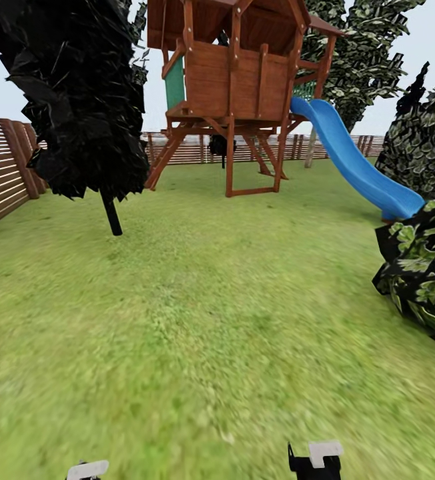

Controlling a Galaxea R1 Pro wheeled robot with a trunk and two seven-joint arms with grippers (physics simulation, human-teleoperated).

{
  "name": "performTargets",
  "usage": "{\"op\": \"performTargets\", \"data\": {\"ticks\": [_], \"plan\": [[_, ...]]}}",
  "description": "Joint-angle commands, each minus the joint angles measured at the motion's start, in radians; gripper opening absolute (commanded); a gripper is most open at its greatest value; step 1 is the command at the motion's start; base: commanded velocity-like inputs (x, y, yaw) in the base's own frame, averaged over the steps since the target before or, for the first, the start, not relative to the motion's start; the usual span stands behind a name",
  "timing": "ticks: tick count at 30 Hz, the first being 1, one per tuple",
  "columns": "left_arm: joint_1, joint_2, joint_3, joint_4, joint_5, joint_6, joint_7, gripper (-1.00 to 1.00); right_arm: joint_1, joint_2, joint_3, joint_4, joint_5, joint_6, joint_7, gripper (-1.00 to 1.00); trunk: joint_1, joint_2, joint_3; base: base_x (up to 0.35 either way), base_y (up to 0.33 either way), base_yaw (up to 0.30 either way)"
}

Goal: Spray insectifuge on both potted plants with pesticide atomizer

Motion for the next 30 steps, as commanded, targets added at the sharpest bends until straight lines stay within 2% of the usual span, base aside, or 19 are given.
{"op": "performTargets", "data": {"ticks": [1, 30], "plan": [[0.0, 0.0, -0.008, 0.001, 0.011, -0.003, -0.003, -1.0, -0.001, 0.0, -0.002, 0.001, 0.011, -0.001, -0.008, 1.0, 0.0, 0.0, -0.001, 0.339, 0.0, 0.0], [0.0, 0.0, -0.007, 0.0, 0.012, -0.003, -0.003, -1.0, -0.001, -0.001, -0.002, 0.001, 0.013, -0.001, -0.008, 1.0, 0.0, 0.0, -0.001, 0.339, 0.0, 0.0]]}}
